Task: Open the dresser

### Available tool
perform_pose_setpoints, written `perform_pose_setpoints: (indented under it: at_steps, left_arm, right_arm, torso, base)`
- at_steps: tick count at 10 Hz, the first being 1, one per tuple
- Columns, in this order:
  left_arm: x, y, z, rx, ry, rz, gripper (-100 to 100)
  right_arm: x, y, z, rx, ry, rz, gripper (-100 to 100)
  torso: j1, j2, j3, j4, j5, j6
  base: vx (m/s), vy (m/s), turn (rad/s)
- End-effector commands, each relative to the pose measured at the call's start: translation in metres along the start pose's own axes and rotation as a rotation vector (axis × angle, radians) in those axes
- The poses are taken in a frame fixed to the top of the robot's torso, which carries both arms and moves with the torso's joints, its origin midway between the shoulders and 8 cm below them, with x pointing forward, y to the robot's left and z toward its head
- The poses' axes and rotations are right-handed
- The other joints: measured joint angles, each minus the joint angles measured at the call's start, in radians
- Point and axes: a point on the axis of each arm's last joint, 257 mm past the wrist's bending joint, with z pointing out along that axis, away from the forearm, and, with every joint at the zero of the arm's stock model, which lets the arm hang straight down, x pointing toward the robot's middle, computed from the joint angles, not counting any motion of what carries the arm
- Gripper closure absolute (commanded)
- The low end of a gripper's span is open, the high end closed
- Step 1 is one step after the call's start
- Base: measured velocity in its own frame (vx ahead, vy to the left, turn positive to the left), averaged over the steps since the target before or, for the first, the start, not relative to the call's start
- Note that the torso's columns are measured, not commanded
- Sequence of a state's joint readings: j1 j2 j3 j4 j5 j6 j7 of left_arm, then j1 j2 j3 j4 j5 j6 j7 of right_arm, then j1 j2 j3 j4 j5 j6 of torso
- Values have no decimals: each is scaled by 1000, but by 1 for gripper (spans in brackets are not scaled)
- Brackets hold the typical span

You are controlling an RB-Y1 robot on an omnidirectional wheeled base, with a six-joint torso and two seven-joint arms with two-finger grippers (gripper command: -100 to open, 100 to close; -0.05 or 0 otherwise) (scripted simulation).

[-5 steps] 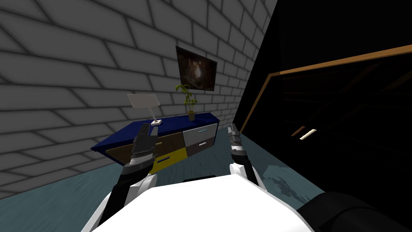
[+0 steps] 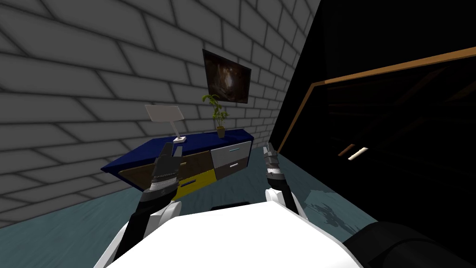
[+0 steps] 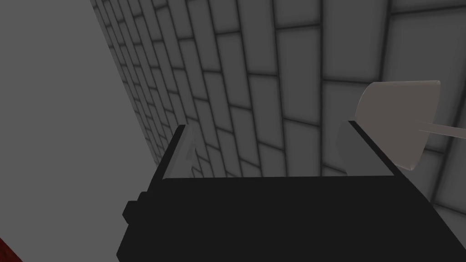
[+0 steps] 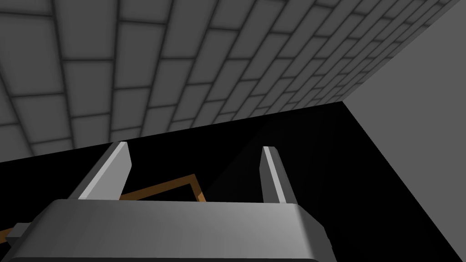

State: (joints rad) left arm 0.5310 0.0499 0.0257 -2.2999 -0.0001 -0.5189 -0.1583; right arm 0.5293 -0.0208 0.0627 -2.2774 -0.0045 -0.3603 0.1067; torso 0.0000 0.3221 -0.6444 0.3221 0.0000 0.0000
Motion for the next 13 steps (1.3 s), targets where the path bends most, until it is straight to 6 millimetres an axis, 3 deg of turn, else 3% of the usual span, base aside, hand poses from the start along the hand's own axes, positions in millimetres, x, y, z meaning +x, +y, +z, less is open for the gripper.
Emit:
perform_pose_setpoints:
  at_steps: [1, 4, 5, 7, 13]
  left_arm:
    - [0, 0, 0, 0, 0, 0, 0]
    - [0, 0, 0, 0, 0, 0, 0]
    - [4, 7, -2, -9, 29, 10, -100]
    - [9, 26, -6, -37, 59, 22, -100]
    - [13, 81, -22, -134, 84, 38, -100]
  right_arm:
    - [0, 0, 0, 0, 0, 0, 0]
    - [0, 0, 0, 0, 0, 0, 0]
    - [0, 0, 0, 0, 0, 0, 0]
    - [0, 0, 0, 1, 0, 0, 0]
    - [0, 0, 0, 1, 0, 0, 0]
  torso:
    - [0, 74, -147, 74, 0, 0]
    - [0, 296, -590, 295, 0, 0]
    - [0, 369, -738, 369, 0, 0]
    - [-3, 409, -828, 411, -1, 0]
    - [0, 415, -832, 416, 0, 0]
  base:
    - [0, 0, 0]
    - [0, 0, 0]
    - [27, -31, 5]
    - [77, -87, 13]
    - [100, -99, 11]
